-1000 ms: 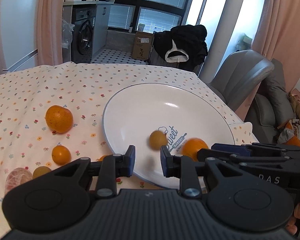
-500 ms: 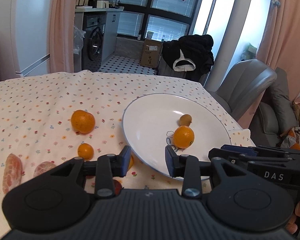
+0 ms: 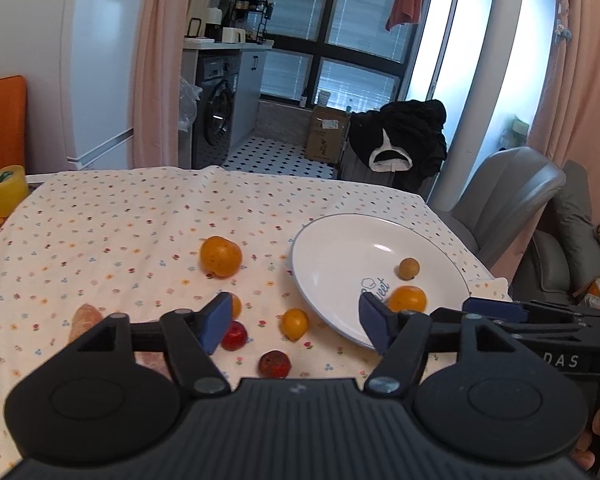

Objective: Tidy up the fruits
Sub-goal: 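Withdraw both tools from the plate toward the remaining fruits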

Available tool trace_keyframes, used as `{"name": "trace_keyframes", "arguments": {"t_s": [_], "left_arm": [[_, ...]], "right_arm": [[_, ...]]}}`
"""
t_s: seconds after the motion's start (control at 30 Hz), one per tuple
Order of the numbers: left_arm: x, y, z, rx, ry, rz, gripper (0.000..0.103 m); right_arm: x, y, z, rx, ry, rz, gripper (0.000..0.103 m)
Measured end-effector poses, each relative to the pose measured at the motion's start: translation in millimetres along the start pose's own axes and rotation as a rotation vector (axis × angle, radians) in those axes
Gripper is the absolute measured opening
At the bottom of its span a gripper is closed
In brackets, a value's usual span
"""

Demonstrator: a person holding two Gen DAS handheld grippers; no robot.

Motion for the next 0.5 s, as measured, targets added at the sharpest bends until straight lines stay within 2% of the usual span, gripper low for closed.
{"name": "trace_keyframes", "arguments": {"t_s": [0.07,0.2,0.3,0.4,0.5], "left_arm": [[4,0,-5,-0.011,0.009,-0.001,0.074],[10,-3,-14,-0.029,0.027,-0.008,0.080],[15,-6,-19,-0.041,0.054,-0.011,0.085],[20,-10,-25,-0.053,0.096,0.000,0.088],[25,-13,-28,-0.048,0.104,0.001,0.089]], "right_arm": [[3,0,-1,-0.002,0.011,0.001,0.076],[10,0,0,-0.005,0.017,0.005,0.095],[14,0,-1,-0.014,0.027,0.003,0.102],[18,-1,-1,-0.022,0.042,0.016,0.103],[24,-2,1,-0.011,0.054,0.006,0.103]]}}
Point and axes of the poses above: each gripper's, at about its wrist camera, not at the fingertips, and z roughly the way its jaws point, x to its left, y to its top, the point moved 1 cm from there along z, roughly the way its jaws point, and after that the axes turned 6 degrees about -y, right-handed, at the moved point
